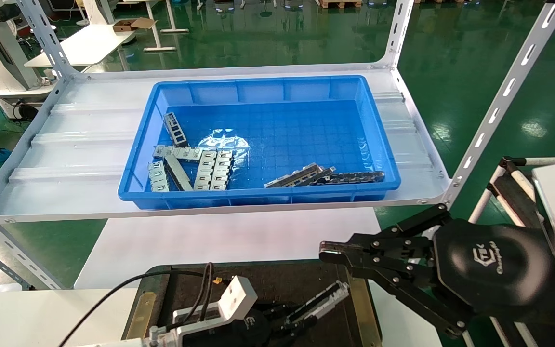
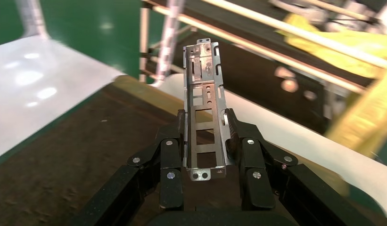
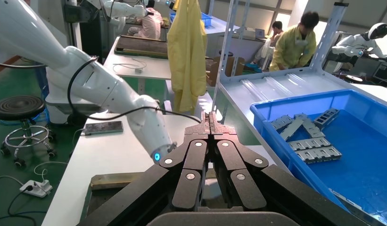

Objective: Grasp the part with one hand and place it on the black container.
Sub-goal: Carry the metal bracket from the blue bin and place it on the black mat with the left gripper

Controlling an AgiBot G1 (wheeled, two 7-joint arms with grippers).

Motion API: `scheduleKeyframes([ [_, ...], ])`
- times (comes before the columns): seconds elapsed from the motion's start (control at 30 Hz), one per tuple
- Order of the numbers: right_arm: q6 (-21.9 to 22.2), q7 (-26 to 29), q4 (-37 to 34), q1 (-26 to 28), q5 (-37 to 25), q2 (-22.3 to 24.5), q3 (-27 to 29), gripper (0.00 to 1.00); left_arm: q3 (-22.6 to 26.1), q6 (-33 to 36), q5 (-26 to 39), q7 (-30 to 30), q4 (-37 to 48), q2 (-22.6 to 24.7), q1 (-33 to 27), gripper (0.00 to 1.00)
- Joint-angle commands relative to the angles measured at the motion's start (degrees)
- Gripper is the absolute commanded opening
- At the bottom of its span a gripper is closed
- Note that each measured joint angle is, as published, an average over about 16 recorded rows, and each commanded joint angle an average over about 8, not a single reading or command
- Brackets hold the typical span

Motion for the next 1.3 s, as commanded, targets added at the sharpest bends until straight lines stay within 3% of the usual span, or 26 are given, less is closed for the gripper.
scheduleKeyframes([
  [0.03,0.00,0.00,0.00,0.00,0.00,0.00,0.00,0.00,-0.20,-4.50,-0.03,-0.50,-1.60,0.64,1.47,0.00],
  [0.4,0.00,0.00,0.00,0.00,0.00,0.00,0.00,0.00,-2.06,-26.31,-2.58,-5.17,-9.75,4.95,8.71,0.00],
  [0.73,0.00,0.00,0.00,0.00,0.01,0.00,-0.01,0.00,-5.46,-44.31,-4.33,-5.80,-12.37,11.14,12.78,0.00],
  [1.3,0.01,-0.01,0.00,0.00,0.01,0.01,-0.01,0.00,-6.59,-59.50,-6.52,-7.96,-18.65,14.10,15.24,0.00],
])
